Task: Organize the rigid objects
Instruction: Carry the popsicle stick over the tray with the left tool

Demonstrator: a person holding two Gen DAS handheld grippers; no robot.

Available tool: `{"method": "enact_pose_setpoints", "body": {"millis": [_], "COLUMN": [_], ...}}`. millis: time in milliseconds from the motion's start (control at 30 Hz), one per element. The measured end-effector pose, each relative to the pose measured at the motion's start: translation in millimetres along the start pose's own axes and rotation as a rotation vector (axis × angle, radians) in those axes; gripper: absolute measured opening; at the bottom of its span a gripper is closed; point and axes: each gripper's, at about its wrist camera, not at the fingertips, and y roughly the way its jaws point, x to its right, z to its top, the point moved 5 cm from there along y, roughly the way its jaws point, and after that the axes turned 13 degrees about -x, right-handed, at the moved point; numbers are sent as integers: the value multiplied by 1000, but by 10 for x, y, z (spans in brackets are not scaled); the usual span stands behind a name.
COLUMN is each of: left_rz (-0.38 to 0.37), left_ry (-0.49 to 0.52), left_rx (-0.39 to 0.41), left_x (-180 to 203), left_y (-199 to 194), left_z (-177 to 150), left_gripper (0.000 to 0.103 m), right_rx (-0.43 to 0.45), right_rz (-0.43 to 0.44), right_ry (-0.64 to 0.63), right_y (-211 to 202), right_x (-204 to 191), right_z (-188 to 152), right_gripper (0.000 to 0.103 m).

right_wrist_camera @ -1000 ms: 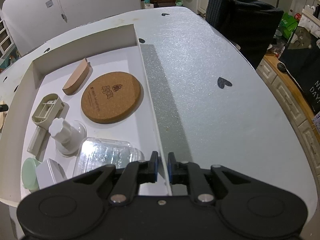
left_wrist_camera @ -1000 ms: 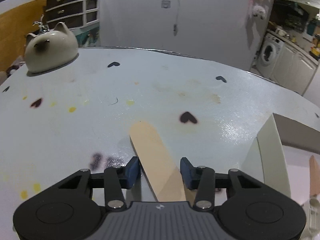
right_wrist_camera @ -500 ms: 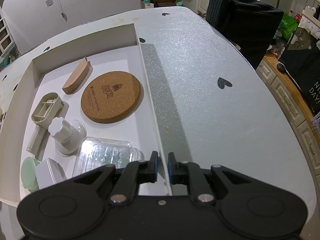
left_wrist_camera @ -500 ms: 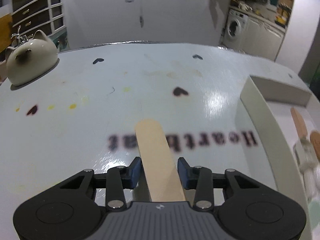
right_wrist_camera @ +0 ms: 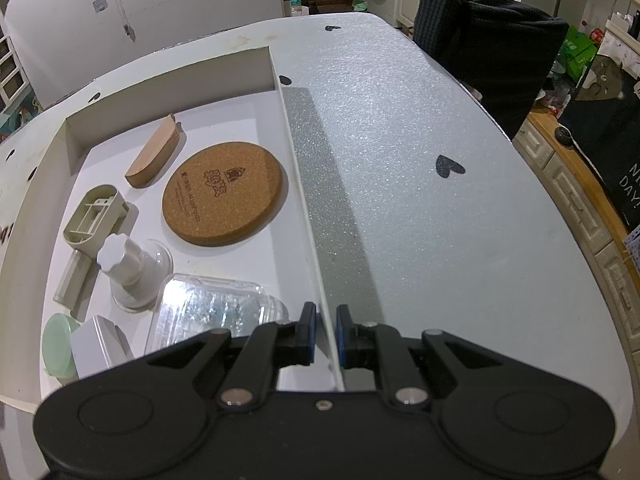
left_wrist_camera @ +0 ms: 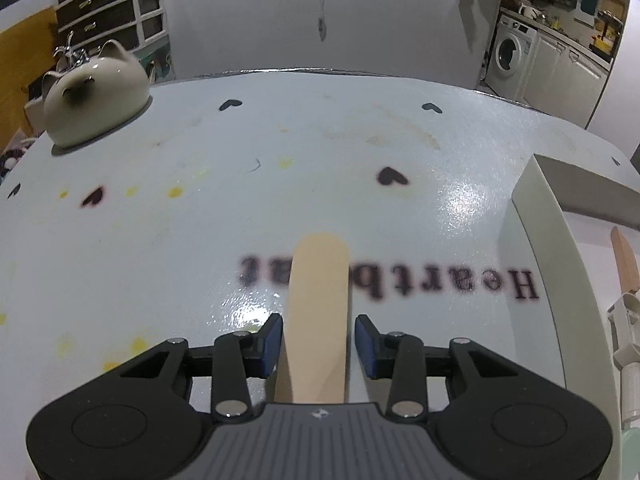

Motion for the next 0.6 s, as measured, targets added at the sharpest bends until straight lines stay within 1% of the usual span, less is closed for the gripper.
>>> {"method": "enact_pose_setpoints", "body": {"millis": [167, 333, 433, 600], "left_rz": [-55, -138, -194, -273], "left_ry": [-48, -83, -78, -31], "left_rx": [4, 48, 72, 88], "left_x": [4, 149, 336, 741], "left_y": [-76, -339, -519, -714], "left_z": [-28, 37, 104, 217], "left_gripper": [34, 34, 34, 34], "right_rx": [0, 1, 2, 2], "right_rz": [0, 0, 0, -1], "right_ry": [0, -2, -5, -6], "right_y": [1, -2, -2, -4], "right_x": [0, -2, -4, -5], "right_z": [0, 2, 3, 2], "right_gripper": [12, 12, 12, 12]}}
